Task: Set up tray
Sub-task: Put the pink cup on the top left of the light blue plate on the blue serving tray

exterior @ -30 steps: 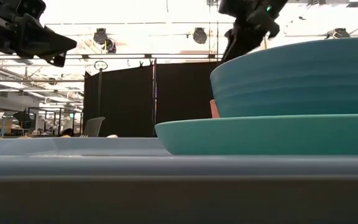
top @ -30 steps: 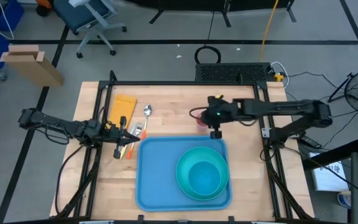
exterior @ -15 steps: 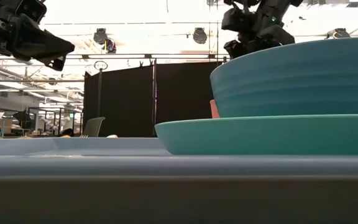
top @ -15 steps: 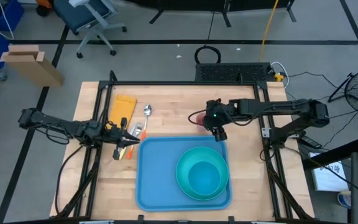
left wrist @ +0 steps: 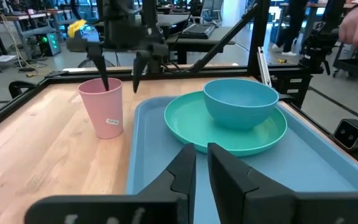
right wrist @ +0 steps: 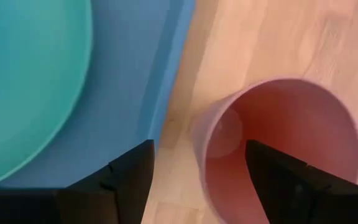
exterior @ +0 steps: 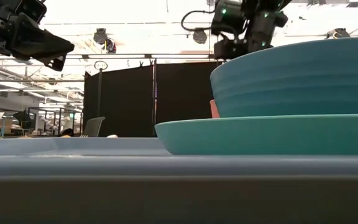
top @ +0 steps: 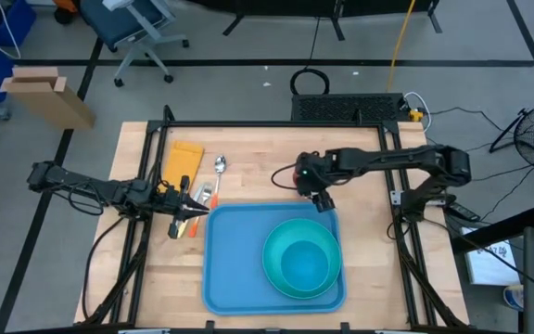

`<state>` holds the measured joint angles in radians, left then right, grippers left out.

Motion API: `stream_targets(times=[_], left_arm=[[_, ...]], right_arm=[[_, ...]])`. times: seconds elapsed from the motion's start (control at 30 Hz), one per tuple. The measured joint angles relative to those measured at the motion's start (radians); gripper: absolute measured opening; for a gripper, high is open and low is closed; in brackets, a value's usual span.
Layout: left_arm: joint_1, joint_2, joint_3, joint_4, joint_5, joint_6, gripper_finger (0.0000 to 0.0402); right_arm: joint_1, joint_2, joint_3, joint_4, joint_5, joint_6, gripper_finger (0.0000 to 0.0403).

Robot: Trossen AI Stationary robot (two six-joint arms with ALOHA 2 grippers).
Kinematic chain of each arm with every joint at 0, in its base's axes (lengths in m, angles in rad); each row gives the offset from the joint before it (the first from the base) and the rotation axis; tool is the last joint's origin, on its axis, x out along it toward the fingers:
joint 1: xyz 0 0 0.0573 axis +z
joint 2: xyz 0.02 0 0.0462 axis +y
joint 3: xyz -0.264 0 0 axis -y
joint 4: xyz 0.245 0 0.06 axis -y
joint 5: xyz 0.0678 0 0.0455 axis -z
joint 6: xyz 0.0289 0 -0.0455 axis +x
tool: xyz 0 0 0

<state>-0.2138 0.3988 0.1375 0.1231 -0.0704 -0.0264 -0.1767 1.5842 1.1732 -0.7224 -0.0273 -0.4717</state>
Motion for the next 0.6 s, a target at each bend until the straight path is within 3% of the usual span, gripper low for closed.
stream_targets(times=[0.17,0.27,0.37,0.53,0.6], left_arm=[[0.000,0.000,0.000,0.001,0.000,0.001,0.0047],[0.000,0.000,0.000,0.001,0.000,0.002,0.0047],[0.000,0.000,0.000,0.001,0.000,0.002,0.0047],[0.000,0.000,0.000,0.001,-0.001,-0.003,0.0047],[0.000,0.000,0.000,0.001,-0.001,-0.008,0.0047]], right_arm=[[-0.021,0.074,0.000,-0.001,0.001,0.007,0.0233],[-0.027,0.112,0.000,-0.003,-0.001,-0.009,0.0205],[-0.027,0.137,0.000,0.014,-0.001,-0.021,0.0153],[-0.027,0.130,0.000,0.038,0.005,-0.026,0.0032],[-0.027,0.108,0.000,0.045,0.006,-0.036,0.0010]])
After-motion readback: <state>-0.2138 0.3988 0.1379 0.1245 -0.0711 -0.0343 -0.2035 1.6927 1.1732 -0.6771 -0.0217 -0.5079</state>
